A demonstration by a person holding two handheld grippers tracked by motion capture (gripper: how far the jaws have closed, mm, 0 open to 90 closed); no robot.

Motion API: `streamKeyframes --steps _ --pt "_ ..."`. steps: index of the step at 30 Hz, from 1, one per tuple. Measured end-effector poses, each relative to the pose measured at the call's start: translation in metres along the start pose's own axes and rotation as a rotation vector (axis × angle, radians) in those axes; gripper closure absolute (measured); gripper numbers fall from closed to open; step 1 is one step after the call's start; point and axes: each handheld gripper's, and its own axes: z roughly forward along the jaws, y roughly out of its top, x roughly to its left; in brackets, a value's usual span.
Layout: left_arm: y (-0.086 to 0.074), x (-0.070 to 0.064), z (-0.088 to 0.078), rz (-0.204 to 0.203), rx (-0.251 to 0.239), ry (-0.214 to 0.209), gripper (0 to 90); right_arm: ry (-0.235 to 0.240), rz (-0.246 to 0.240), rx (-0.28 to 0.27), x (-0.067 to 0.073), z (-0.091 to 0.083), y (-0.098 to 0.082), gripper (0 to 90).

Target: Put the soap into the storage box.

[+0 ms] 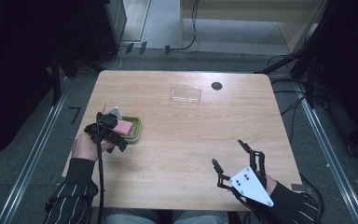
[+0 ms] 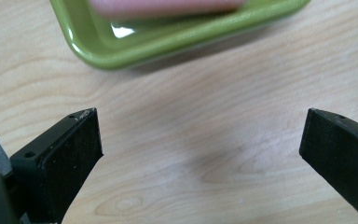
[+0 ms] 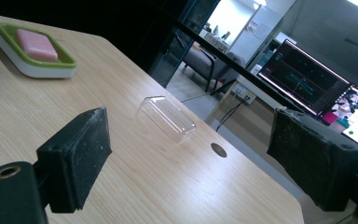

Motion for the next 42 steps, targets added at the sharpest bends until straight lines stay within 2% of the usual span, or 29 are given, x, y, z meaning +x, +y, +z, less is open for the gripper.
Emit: streamKeyframes --steps 9,17,24,38,42 --pt "-0.017 0.001 0.003 -0.014 0.011 0.005 0.0 0.000 0.000 0.000 0.000 0.000 0.000 13.2" --pt "-0.024 0.002 0.005 -0.022 0.011 0.006 0.0 0.000 0.000 -0.001 0.000 0.000 0.000 13.2" --pt "-0.035 -0.002 0.010 -0.008 0.032 0.005 0.0 0.002 -0.003 0.000 0.000 0.000 0.000 13.2" --pt "-0.068 -0.002 0.013 -0.021 0.024 0.007 0.0 0.003 -0.007 0.001 0.000 0.000 0.000 13.2" --pt "-0.071 -0.003 0.018 -0.010 0.042 0.003 0.0 0.002 -0.006 0.000 0.000 -0.001 0.000 13.2"
